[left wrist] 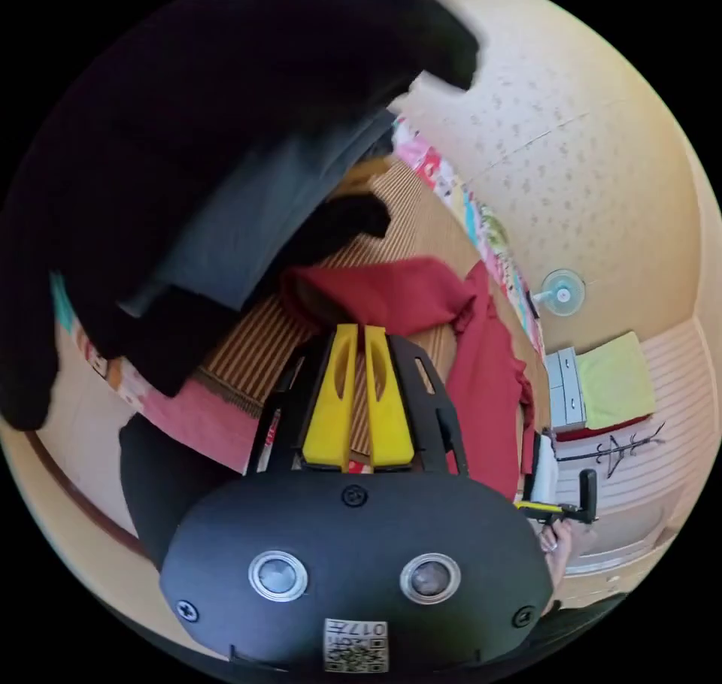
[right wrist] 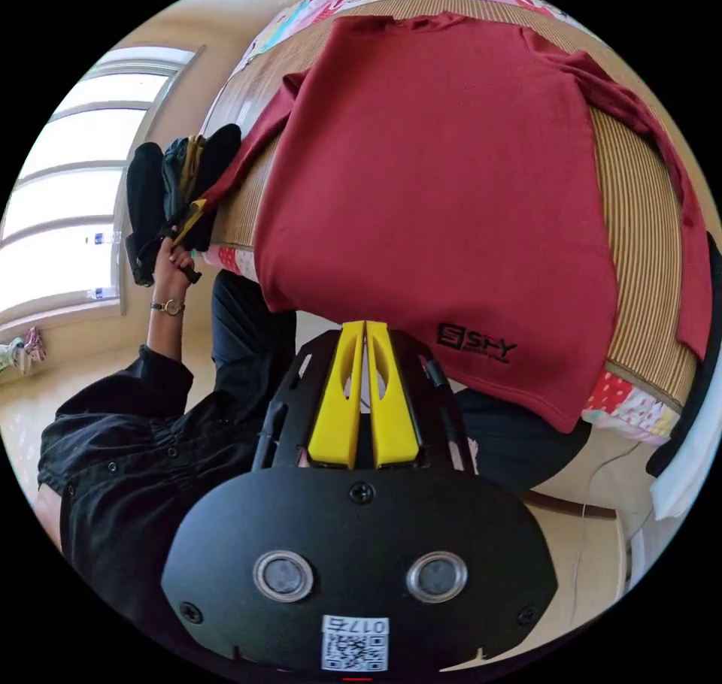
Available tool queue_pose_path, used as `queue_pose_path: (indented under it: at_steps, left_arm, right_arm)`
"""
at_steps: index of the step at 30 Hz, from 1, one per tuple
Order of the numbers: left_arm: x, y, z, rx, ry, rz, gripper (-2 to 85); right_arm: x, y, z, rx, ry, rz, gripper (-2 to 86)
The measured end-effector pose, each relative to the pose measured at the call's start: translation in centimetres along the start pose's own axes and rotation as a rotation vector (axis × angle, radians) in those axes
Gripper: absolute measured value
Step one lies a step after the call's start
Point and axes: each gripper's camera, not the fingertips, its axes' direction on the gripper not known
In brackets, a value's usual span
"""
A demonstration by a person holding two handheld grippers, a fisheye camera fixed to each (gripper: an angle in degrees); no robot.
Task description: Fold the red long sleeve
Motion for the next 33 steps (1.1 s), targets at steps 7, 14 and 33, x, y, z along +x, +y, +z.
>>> queue_pose_path:
  at_steps: [7,14,33]
  left_arm:
    - [9.9,0.5,-14.6,0.427,-0.111,0.270,-0.7]
    - [21.4,-2.7,-14.4,0.512,0.072,0.409,-0.6]
    - [39.6,4.8,18.7,-0.145,0.176,0.705,6.3]
  right_arm:
    - [4.4,-1.5,0.6,0.140,0.154,0.050,0.6]
    - [12.4,2.1,4.9,0.347,-0.103,0.035,0.4]
    - [19.0,9.2,7.5,0.407,-0.433,-0.006,0.4]
